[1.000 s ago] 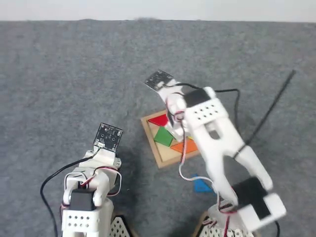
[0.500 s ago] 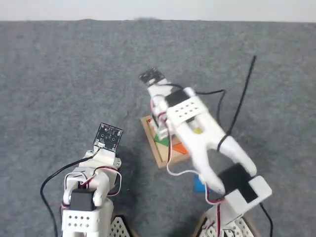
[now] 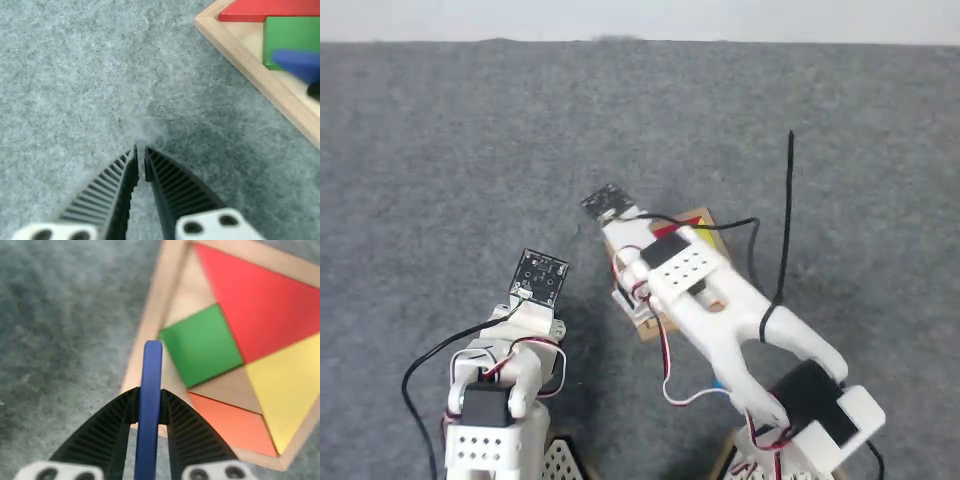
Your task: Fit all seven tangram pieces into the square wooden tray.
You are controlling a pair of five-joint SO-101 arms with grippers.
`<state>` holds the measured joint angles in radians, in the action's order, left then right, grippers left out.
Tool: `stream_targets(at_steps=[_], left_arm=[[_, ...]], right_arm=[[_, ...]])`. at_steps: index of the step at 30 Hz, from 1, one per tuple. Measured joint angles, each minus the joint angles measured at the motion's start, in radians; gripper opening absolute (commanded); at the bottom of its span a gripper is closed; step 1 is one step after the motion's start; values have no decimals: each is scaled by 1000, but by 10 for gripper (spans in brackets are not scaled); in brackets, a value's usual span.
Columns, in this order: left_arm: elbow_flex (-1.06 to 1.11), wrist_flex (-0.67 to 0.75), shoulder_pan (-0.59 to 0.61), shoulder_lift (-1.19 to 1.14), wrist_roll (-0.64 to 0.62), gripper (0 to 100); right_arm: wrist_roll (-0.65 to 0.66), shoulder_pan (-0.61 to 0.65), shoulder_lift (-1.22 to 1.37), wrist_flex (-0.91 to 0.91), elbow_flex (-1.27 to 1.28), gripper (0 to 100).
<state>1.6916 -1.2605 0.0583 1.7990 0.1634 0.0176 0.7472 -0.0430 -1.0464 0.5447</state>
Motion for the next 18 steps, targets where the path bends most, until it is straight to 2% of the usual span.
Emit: stream_targets(at_steps=[18], left_arm=[[0, 0, 0, 0, 0, 22]], right_arm=[[-2, 23, 0, 3, 23, 10]])
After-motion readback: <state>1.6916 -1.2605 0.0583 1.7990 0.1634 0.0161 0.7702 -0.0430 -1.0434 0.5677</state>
